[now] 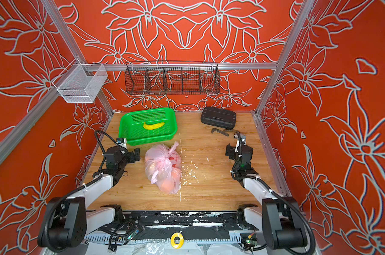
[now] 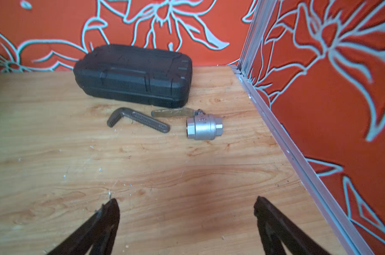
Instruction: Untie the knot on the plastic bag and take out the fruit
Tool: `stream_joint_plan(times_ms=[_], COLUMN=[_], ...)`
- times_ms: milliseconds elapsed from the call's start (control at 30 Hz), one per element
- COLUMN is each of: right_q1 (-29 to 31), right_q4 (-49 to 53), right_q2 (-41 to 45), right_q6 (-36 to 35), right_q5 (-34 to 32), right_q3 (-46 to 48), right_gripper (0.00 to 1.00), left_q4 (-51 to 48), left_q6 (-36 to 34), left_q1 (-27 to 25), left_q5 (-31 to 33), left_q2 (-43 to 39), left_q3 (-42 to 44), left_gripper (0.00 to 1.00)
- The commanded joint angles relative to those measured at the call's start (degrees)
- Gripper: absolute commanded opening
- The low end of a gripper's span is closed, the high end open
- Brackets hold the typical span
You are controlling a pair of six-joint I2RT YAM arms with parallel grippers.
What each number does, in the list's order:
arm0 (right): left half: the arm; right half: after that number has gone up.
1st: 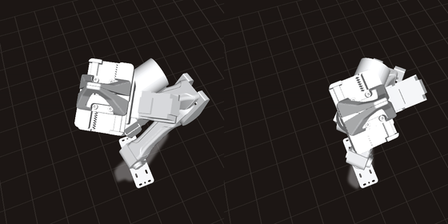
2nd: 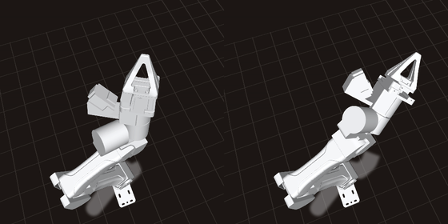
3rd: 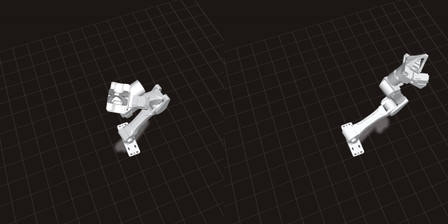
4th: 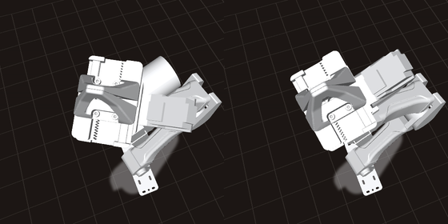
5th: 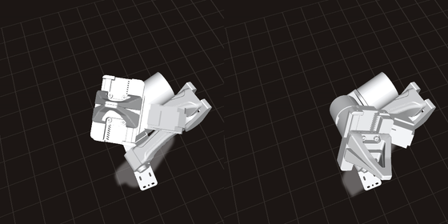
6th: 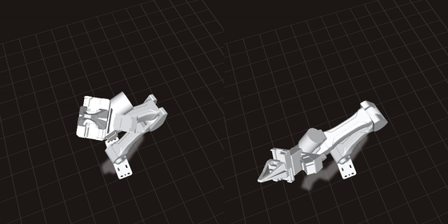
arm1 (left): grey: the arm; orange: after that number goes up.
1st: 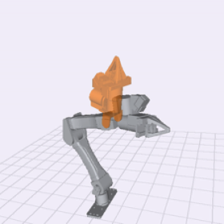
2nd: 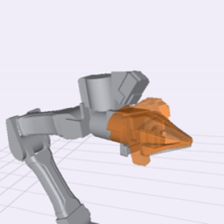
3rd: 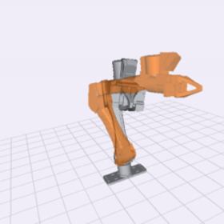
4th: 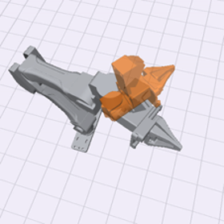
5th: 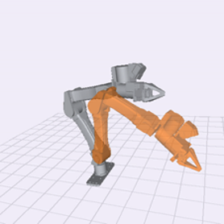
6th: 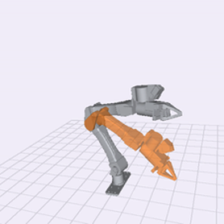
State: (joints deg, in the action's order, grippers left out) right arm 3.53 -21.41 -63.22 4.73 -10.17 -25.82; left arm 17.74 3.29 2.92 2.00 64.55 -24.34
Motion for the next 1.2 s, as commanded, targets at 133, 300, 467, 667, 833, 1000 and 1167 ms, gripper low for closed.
stream_joint_plan(times_ms=[133,300,467,667,833,1000,1167], right_q1=[0.3,4.9,14.0,22.0,29.9,37.1,41.9], right_q4=[29.6,40.5,46.3,42.1,40.3,37.2,33.9], right_q2=[5.5,3.0,0.2,-3.9,-9.2,-15.5,-24.3], right_q6=[12.5,12.7,11.2,15.2,17.4,18.1,21.8], right_q5=[21.5,35.2,38.1,42.7,41.3,40.0,37.8], right_q3=[-16.1,-26.2,-31.3,-30.3,-31.9,-34.5,-39.0], right_gripper=[0.86,0.8,0.78,0.74,0.72,0.72,0.69], left_q4=[-21.9,-40.6,-51.5,-58.8,-63.8,-65.5,-63.9], left_q6=[17.7,25.7,26.5,23.0,22.1,21.2,20.2], left_q1=[-2.0,-2.1,-3.5,-11.9,-18.2,-21.8,-22.8], left_q5=[8.7,0.3,-15.5,-20.9,-19.5,-15.3,-16.3], left_q2=[-10.3,-5.2,1.1,6.4,10.7,14.3,17.1], left_q3=[-9.8,-22.7,-32.9,-39.6,-42.9,-43.8,-44.4], left_gripper=[0.95,0.84,0.74,0.55,0.52,0.58,0.67])
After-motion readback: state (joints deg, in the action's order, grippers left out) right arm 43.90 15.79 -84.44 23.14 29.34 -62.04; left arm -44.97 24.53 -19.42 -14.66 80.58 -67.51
